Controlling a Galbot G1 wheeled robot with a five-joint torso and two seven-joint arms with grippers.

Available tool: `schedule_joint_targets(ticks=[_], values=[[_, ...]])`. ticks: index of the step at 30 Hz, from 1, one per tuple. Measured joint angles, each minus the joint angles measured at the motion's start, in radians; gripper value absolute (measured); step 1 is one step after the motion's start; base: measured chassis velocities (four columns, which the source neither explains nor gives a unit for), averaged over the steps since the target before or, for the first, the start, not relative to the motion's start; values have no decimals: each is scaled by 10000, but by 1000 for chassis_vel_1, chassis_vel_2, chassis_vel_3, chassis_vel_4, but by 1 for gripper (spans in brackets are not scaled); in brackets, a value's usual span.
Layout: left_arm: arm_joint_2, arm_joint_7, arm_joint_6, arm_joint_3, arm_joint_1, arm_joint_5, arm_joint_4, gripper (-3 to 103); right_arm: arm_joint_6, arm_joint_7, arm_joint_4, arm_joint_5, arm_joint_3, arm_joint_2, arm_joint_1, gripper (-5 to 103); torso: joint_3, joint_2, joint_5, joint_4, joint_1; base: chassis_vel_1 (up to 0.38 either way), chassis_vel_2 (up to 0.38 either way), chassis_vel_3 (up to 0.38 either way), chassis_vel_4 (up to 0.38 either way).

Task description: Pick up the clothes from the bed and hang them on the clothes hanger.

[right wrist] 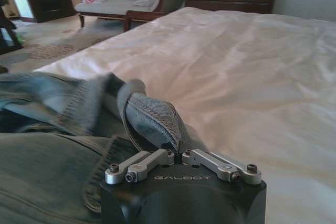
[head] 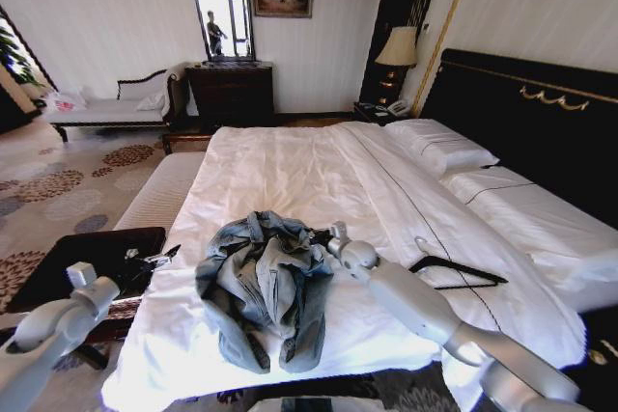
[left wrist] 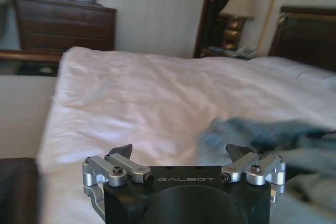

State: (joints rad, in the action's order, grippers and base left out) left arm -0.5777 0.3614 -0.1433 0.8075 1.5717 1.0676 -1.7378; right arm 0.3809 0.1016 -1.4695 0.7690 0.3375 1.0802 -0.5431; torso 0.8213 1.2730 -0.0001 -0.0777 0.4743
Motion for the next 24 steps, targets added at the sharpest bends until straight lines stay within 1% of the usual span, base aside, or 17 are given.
schedule_joint_targets(ticks=[3,4,7,8,9,11,12,13,14,16,17,21,23,24], values=[[344,162,-278,-1022,-1035,757,440,100,19,86,-10,154,64,74,103,2,-1,1,0,-12,0,0,0,0,0],[344,162,-278,-1022,-1035,757,440,100,19,86,-10,154,64,74,103,2,-1,1,0,-12,0,0,0,0,0],[406,140,-471,-2281,-2192,1244,1165,100,44,153,-127,347,13,-70,149,2,0,0,0,-12,2,0,0,0,0],[356,97,-505,-2570,-2520,1333,1362,100,47,160,-192,411,-54,-163,148,2,0,0,0,-10,2,0,0,0,0],[356,97,-505,-2570,-2520,1333,1362,100,47,160,-192,411,-54,-163,148,2,0,0,0,-10,2,0,0,0,0],[228,41,-551,-2953,-3015,1423,1634,100,45,157,-329,480,-162,-349,129,2,0,0,0,-10,3,0,0,0,0],[59,-14,-581,-3324,-3538,1453,1901,100,30,94,-601,548,-275,-665,82,2,0,0,-1,-11,2,0,0,0,0],[-12,-33,-597,-3489,-3771,1453,2015,100,15,41,-802,593,-317,-819,53,2,0,0,-2,-12,1,0,0,0,0],[-12,-33,-597,-3489,-3771,1453,2015,100,15,41,-802,593,-317,-819,53,2,0,0,-2,-12,1,0,0,0,0],[-116,-17,-628,-4015,-4389,1480,2349,100,-34,-55,-1231,663,-355,-1104,-26,2,-1,0,2,-13,-1,0,0,0,0],[-116,-17,-628,-4015,-4389,1480,2349,100,-34,-55,-1231,663,-355,-1104,-26,2,-1,0,2,-13,-1,0,0,0,0],[-338,88,-864,-5164,-5575,1975,3016,100,-95,-96,-1767,711,-406,-1319,-168,2,0,1,4,-8,-1,0,0,0,0],[-367,93,-883,-5281,-5683,2010,3088,100,-97,-97,-1795,718,-416,-1336,-176,2,0,1,4,-8,-1,0,0,0,0],[-541,130,-968,-5927,-6321,2128,3557,100,-104,-97,-1908,765,-454,-1398,-196,2,0,0,-1,-11,-1,0,0,0,0]])
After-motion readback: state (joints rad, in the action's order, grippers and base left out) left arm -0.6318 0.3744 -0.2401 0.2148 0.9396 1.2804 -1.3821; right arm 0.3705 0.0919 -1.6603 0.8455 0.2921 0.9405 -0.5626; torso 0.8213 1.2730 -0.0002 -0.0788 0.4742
